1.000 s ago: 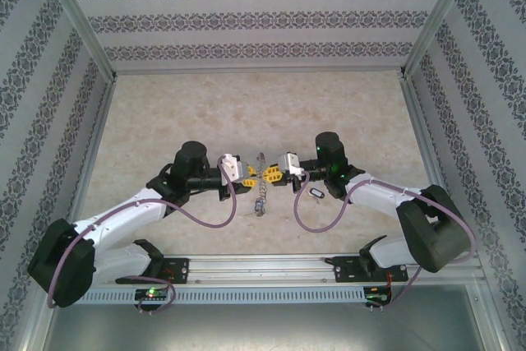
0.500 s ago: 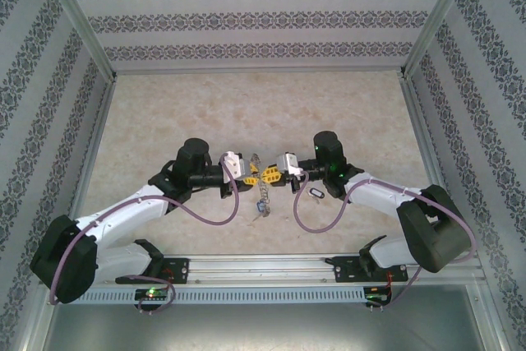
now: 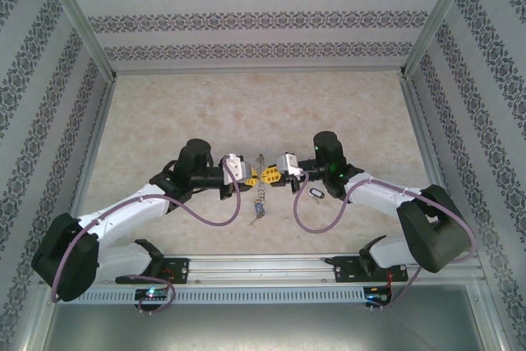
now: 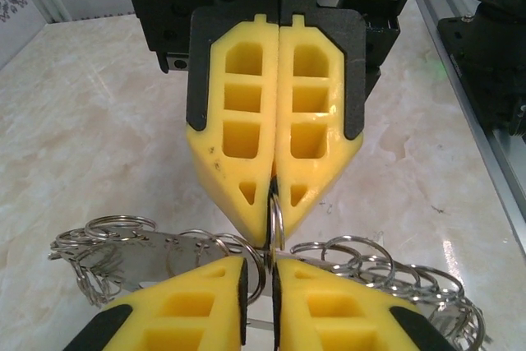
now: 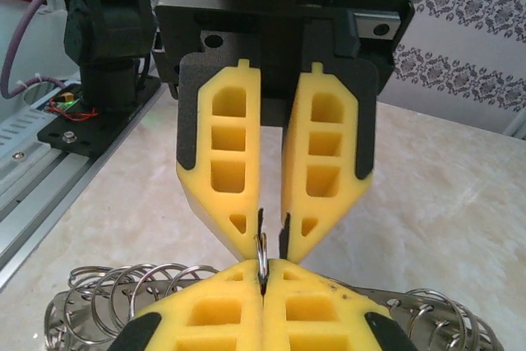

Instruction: Put the keys on the keyring

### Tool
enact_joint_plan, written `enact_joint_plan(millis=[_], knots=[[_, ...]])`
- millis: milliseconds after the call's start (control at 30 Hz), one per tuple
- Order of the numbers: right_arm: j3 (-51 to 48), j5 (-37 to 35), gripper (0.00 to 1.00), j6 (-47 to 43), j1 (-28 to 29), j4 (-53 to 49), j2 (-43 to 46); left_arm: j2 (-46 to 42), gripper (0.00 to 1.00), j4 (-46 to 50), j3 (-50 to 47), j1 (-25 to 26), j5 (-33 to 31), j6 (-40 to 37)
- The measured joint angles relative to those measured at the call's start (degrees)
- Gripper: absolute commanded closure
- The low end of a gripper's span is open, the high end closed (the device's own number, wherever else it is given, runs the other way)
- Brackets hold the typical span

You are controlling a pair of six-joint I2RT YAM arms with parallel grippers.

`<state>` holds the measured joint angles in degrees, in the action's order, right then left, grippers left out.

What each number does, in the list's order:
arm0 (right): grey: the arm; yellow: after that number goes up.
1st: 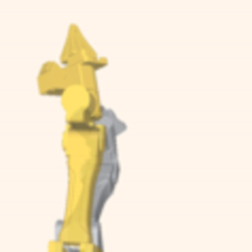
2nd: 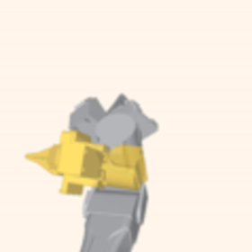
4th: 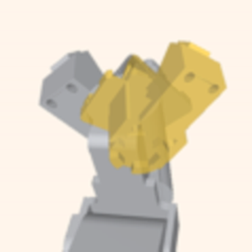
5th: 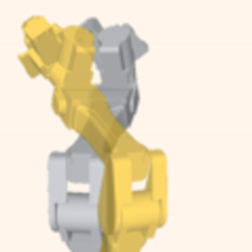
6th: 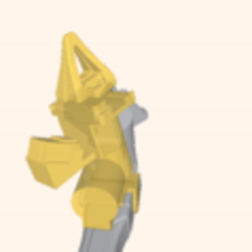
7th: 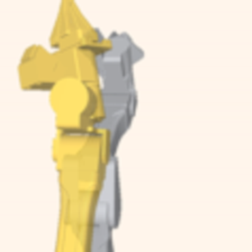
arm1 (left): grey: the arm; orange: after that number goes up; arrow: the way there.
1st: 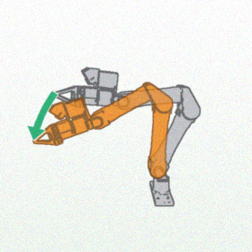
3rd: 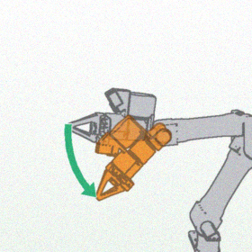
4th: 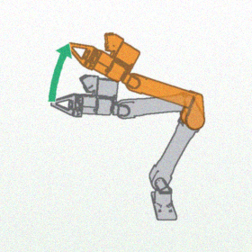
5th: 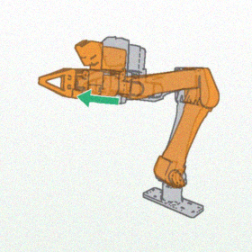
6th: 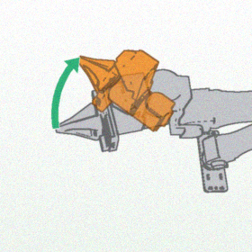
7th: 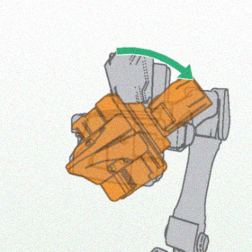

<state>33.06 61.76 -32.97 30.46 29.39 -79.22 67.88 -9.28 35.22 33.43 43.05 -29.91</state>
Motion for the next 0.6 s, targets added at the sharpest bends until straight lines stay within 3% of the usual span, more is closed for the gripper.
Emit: enact_joint_plan(millis=[133, 300, 400, 600], knots=[[-0.02, -0.17, 1.0, 0.04, 0.2, 0.02, 0.0, 0.02, 0.81, -0.17, 0.04, 0.0, 1.16, 0.11], [0.0, -0.24, 1.0, 0.22, 0.17, 0.02, 0.0, 0.13, 0.99, 0.55, 0.72, -0.02, 1.33, -0.5], [0.0, -0.7, 0.99, 0.22, 0.17, -0.31, 0.0, 0.35, 1.0, 1.49, 1.11, -0.07, 1.11, -1.18], [-0.22, -3.41, 0.77, -0.28, 0.2, -2.43, 1.25, 0.48, 1.0, 3.96, 2.36, 0.07, -0.57, -2.1]])
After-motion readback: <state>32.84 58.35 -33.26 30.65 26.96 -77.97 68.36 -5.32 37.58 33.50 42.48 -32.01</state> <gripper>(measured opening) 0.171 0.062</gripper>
